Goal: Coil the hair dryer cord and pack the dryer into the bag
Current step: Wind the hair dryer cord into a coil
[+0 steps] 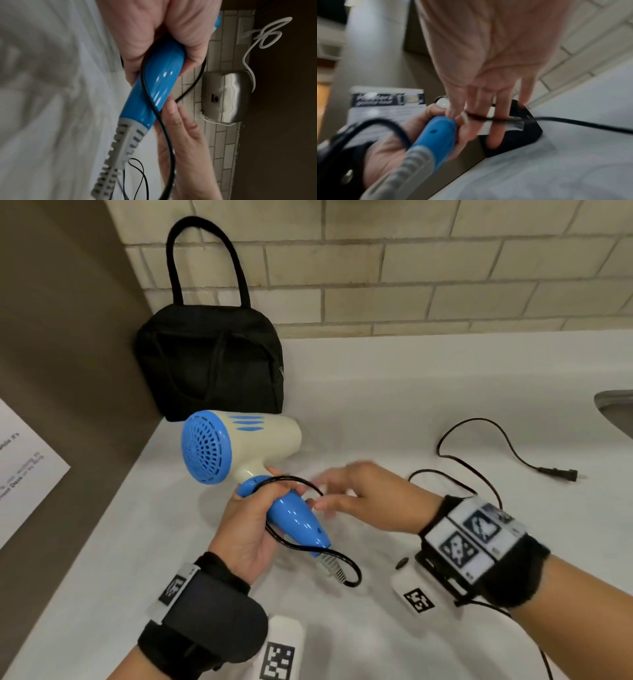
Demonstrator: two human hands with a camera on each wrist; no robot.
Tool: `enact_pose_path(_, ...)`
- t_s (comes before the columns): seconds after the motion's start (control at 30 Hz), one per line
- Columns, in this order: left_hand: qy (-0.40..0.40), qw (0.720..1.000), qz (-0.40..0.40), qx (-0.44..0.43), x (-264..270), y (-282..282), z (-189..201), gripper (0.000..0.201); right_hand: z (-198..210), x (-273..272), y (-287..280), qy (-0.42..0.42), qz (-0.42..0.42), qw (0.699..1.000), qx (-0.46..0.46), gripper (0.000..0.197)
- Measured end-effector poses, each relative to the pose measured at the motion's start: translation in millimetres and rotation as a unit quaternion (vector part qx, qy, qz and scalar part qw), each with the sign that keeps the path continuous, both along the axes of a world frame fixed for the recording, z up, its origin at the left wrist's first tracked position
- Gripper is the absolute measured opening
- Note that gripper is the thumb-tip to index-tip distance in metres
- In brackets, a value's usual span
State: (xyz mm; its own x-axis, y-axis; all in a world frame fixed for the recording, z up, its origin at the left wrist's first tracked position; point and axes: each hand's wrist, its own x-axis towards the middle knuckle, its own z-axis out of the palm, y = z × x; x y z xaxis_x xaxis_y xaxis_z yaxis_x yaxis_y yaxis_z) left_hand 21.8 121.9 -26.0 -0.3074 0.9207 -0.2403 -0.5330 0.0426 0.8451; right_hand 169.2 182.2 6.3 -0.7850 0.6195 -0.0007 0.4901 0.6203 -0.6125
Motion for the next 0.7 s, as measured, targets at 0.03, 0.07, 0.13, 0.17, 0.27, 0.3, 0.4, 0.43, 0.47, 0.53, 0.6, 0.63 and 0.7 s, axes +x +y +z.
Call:
enact_pose_path(0.03, -0.003, 1.000, -0.005, -0.002, -2, 0, -1, 0.010, 5, 2, 2, 0.016, -0.001, 0.997, -0.078, 0.026)
enact_pose_path(0.07, -0.011, 1.000, -0.010, -0.001, -4, 0, -2, 0.011, 11, 5, 5, 0.045, -0.024, 0.993, -0.110, 0.020)
enact_pose_path(0.13, -0.029, 0.999, -0.031, 0.003, -10, 1, -5, 0.014, 23, 17, 10, 0.105, -0.083, 0.988, -0.082, 0.020)
enact_pose_path(0.17, -0.035, 0.999, -0.041, 0.004, -12, 1, -6, 0.013, 29, 23, 13, 0.136, -0.112, 0.983, -0.059, 0.022)
enact_pose_path(0.27, -0.062, 0.995, -0.071, 0.007, -14, 2, -11, 0.008, 45, 38, 19, 0.163, -0.147, 0.975, -0.018, 0.022)
enact_pose_path(0.3, -0.082, 0.993, -0.080, 0.013, -14, 2, -13, 0.011, 49, 42, 19, 0.149, -0.142, 0.978, -0.023, 0.020)
enact_pose_path(0.4, -0.116, 0.988, -0.100, 0.017, -14, 2, -25, 0.045, 52, 64, 30, 0.043, -0.125, 0.989, -0.067, 0.011)
enact_pose_path(0.43, -0.119, 0.988, -0.100, 0.012, -15, 2, -30, 0.048, 52, 75, 35, -0.004, -0.130, 0.989, -0.066, 0.011)
enact_pose_path(0.47, -0.126, 0.987, -0.095, 0.009, -18, 3, -35, 0.042, 51, 87, 40, -0.045, -0.141, 0.988, -0.053, 0.013)
enact_pose_path(0.53, -0.144, 0.986, -0.078, 0.007, -25, 4, -41, 0.028, 48, 114, 49, -0.114, -0.176, 0.978, -0.017, 0.014)
enact_pose_path(0.6, -0.150, 0.986, -0.074, 0.015, -35, 5, -43, 0.018, 46, 138, 56, -0.149, -0.220, 0.964, 0.003, 0.014)
enact_pose_path(0.63, -0.147, 0.986, -0.076, 0.019, -40, 5, -43, 0.016, 45, 154, 60, -0.157, -0.244, 0.957, 0.024, 0.013)
enact_pose_path(0.7, -0.129, 0.988, -0.083, 0.019, -47, 6, -44, 0.016, 48, 189, 65, -0.141, -0.320, 0.933, 0.083, 0.015)
